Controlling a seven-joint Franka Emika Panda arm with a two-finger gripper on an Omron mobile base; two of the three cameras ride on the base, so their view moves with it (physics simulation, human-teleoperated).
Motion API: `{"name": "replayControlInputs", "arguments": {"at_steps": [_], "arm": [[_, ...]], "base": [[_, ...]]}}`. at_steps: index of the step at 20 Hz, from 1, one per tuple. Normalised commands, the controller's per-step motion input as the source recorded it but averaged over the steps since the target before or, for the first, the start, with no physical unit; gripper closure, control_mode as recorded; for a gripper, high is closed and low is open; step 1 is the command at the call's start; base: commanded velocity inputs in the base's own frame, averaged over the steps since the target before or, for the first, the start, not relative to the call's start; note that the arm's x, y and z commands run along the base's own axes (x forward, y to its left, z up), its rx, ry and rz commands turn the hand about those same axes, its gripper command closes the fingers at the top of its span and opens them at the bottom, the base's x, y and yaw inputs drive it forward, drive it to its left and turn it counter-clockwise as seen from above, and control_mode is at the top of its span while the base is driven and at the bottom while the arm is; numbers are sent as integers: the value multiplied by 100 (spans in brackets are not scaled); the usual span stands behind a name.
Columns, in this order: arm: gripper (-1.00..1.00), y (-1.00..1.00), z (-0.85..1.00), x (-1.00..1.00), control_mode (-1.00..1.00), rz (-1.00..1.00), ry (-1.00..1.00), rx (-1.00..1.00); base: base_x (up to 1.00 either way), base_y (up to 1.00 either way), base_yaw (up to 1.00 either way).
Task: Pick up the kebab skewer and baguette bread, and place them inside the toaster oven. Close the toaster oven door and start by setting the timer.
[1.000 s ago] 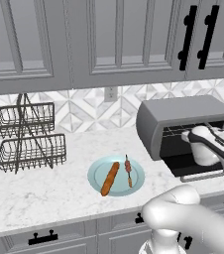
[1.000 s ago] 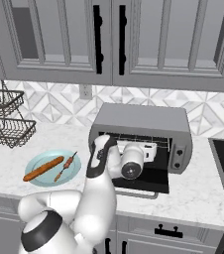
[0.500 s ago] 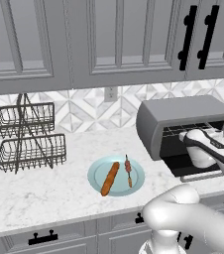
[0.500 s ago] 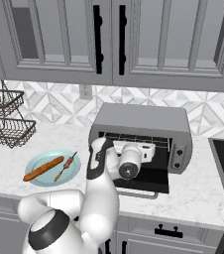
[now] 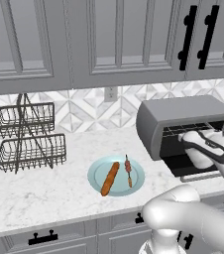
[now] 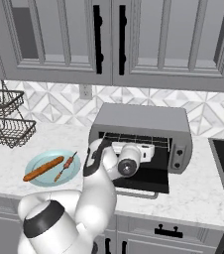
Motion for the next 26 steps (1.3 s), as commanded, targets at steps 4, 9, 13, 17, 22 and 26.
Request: {"name": "replayControlInputs", "arguments": {"at_steps": [4, 9, 13, 17, 22, 26], "arm": [[-100, 0, 0, 6, -100, 0, 7, 0], [-100, 0, 0, 23, -100, 0, 3, 0], [-100, 0, 0, 12, -100, 0, 4, 0], [-100, 0, -2, 0, -100, 0, 4, 0], [-100, 0, -6, 0, -100, 0, 5, 1], [-100, 0, 0, 7, -100, 0, 2, 0]], "base": [[0, 0, 0], [0, 0, 0], [0, 0, 0], [0, 0, 0], [0, 0, 0], [0, 0, 0]]}}
